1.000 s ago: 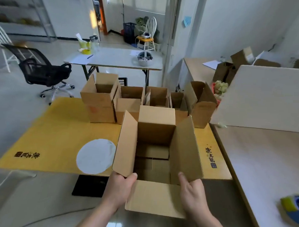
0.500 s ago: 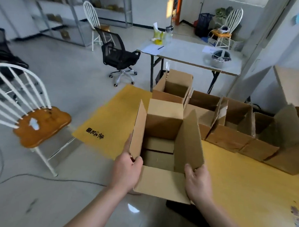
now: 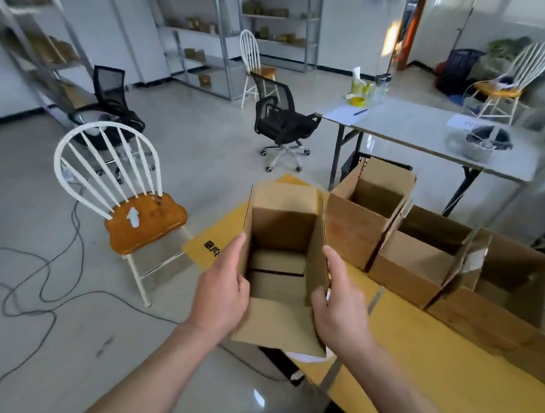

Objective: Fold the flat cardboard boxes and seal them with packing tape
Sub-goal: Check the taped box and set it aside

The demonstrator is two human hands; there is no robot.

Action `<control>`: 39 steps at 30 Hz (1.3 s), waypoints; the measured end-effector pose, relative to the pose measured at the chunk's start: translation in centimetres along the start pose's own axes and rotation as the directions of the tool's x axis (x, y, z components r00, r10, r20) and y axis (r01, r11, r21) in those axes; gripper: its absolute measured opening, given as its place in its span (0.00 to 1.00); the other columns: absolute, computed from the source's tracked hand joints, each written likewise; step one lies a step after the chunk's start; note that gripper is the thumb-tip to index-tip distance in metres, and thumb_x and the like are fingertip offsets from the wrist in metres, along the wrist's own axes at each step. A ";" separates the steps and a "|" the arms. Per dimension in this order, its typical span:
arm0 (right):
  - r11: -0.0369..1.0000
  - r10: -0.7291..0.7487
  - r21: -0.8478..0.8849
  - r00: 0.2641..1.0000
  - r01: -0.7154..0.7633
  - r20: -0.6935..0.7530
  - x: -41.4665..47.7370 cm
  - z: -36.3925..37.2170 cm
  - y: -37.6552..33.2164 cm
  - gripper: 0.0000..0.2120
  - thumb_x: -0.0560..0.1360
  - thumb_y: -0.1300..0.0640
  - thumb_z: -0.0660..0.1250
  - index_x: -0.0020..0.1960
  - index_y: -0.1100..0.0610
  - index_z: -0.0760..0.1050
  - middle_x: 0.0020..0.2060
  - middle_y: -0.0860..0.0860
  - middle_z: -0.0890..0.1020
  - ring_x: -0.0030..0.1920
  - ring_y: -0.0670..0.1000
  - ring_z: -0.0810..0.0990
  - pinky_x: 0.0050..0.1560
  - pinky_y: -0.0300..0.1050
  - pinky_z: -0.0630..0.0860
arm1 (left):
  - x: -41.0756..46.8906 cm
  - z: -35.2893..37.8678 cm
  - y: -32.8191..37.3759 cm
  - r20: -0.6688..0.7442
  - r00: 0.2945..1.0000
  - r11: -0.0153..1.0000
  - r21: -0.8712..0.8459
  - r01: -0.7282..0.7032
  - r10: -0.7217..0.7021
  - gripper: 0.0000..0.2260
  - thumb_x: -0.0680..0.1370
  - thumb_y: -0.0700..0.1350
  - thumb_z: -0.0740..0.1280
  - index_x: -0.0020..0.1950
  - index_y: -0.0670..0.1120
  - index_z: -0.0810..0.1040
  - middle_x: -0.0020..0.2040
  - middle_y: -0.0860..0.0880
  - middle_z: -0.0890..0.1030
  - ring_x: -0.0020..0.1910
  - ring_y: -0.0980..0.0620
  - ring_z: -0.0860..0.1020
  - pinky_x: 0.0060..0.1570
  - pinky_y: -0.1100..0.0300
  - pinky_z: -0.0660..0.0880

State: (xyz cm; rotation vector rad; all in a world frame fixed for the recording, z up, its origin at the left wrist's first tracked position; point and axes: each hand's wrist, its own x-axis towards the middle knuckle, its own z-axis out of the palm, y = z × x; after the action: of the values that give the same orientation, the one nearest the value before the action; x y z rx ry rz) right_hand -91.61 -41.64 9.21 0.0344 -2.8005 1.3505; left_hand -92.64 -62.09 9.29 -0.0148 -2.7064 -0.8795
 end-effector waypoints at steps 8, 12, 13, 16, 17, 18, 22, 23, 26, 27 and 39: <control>0.976 -0.084 -0.199 0.996 0.088 0.032 8.4 0.9 -2.9 0.37 0.77 0.68 0.56 0.79 0.42 0.51 0.78 0.47 0.62 0.66 0.58 0.73 0.64 0.51 0.73 | 9.8 1.5 -2.9 0.035 0.997 0.997 -0.001 -0.072 0.072 0.34 0.73 0.31 0.63 0.78 0.47 0.63 0.76 0.48 0.68 0.71 0.44 0.71 0.66 0.53 0.69; 0.959 -0.040 -0.280 0.999 0.033 -0.019 14.2 2.7 -2.9 0.33 0.77 0.68 0.56 0.76 0.45 0.57 0.76 0.48 0.64 0.66 0.60 0.74 0.65 0.53 0.75 | 16.8 3.6 -5.1 0.064 0.983 0.986 -0.013 -0.169 0.169 0.34 0.72 0.30 0.65 0.77 0.47 0.65 0.75 0.49 0.71 0.68 0.44 0.74 0.62 0.54 0.72; 0.955 -0.025 -0.297 0.999 0.012 -0.041 15.7 3.2 -2.9 0.31 0.76 0.68 0.56 0.75 0.46 0.58 0.75 0.48 0.65 0.64 0.60 0.76 0.63 0.54 0.76 | 18.8 4.1 -5.6 0.086 0.977 0.981 -0.018 -0.194 0.195 0.34 0.72 0.30 0.65 0.77 0.48 0.65 0.75 0.49 0.70 0.68 0.44 0.75 0.62 0.54 0.73; 0.935 0.021 -0.351 0.995 -0.054 -0.096 20.4 4.4 -3.2 0.29 0.76 0.69 0.57 0.73 0.49 0.61 0.71 0.48 0.68 0.57 0.62 0.78 0.56 0.55 0.78 | 24.7 6.0 -7.0 0.154 0.957 0.969 -0.045 -0.242 0.246 0.34 0.73 0.30 0.64 0.77 0.49 0.64 0.75 0.50 0.70 0.65 0.41 0.76 0.62 0.51 0.73; 0.927 0.041 -0.366 0.993 -0.078 -0.109 21.9 4.8 -3.4 0.29 0.76 0.70 0.57 0.73 0.50 0.61 0.71 0.49 0.68 0.57 0.62 0.79 0.56 0.55 0.78 | 26.5 6.6 -7.4 0.179 0.949 0.966 -0.050 -0.254 0.258 0.33 0.73 0.31 0.63 0.77 0.50 0.64 0.76 0.50 0.69 0.65 0.40 0.76 0.62 0.50 0.74; 0.920 0.065 -0.377 0.990 -0.107 -0.123 23.2 5.1 -3.5 0.29 0.76 0.70 0.56 0.73 0.50 0.61 0.71 0.49 0.68 0.57 0.62 0.79 0.56 0.56 0.78 | 28.2 7.2 -7.8 0.206 0.939 0.961 -0.053 -0.270 0.275 0.33 0.74 0.31 0.62 0.77 0.50 0.63 0.76 0.50 0.69 0.65 0.39 0.76 0.62 0.50 0.74; 0.884 0.166 -0.411 0.972 -0.222 -0.168 27.9 6.3 -4.0 0.32 0.76 0.73 0.57 0.74 0.51 0.60 0.72 0.51 0.67 0.59 0.61 0.79 0.56 0.54 0.80 | 34.0 9.6 -8.7 0.313 0.889 0.941 -0.051 -0.336 0.334 0.33 0.74 0.30 0.59 0.77 0.49 0.63 0.78 0.50 0.64 0.64 0.36 0.75 0.61 0.49 0.73; 0.866 0.204 -0.428 0.964 -0.259 -0.171 28.9 6.7 -4.0 0.33 0.75 0.74 0.57 0.75 0.51 0.59 0.73 0.52 0.66 0.58 0.61 0.80 0.54 0.54 0.81 | 35.1 10.2 -8.8 0.345 0.875 0.937 -0.042 -0.346 0.338 0.33 0.74 0.29 0.58 0.77 0.48 0.63 0.79 0.49 0.62 0.64 0.35 0.75 0.61 0.48 0.73; 0.784 0.347 -0.500 0.927 -0.369 -0.140 31.1 7.7 -3.3 0.41 0.72 0.76 0.60 0.78 0.52 0.53 0.79 0.54 0.55 0.54 0.62 0.81 0.47 0.54 0.82 | 36.8 11.9 -8.9 0.442 0.827 0.922 -0.001 -0.387 0.347 0.32 0.74 0.29 0.57 0.77 0.47 0.63 0.81 0.49 0.57 0.60 0.34 0.76 0.57 0.48 0.74; 0.752 0.398 -0.526 0.910 -0.398 -0.119 31.6 8.1 -3.0 0.44 0.70 0.76 0.63 0.79 0.51 0.50 0.80 0.55 0.50 0.53 0.63 0.81 0.45 0.54 0.82 | 37.0 12.4 -9.0 0.475 0.810 0.917 0.018 -0.398 0.343 0.33 0.74 0.28 0.57 0.78 0.47 0.62 0.81 0.50 0.54 0.59 0.35 0.76 0.55 0.49 0.74; 0.596 0.485 -0.655 0.859 -0.464 -0.167 34.6 8.3 -1.9 0.50 0.68 0.70 0.71 0.80 0.60 0.45 0.80 0.60 0.45 0.53 0.59 0.82 0.39 0.45 0.75 | 39.2 15.4 -7.7 0.569 0.729 0.893 -0.020 -0.450 0.380 0.37 0.73 0.28 0.58 0.81 0.47 0.55 0.82 0.51 0.47 0.61 0.36 0.75 0.53 0.51 0.72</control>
State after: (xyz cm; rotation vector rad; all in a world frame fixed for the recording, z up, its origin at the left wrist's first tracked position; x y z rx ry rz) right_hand -126.25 -49.52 6.90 -0.7741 -3.2639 0.2221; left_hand -135.10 -62.66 4.02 -0.9724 -3.0686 -0.6348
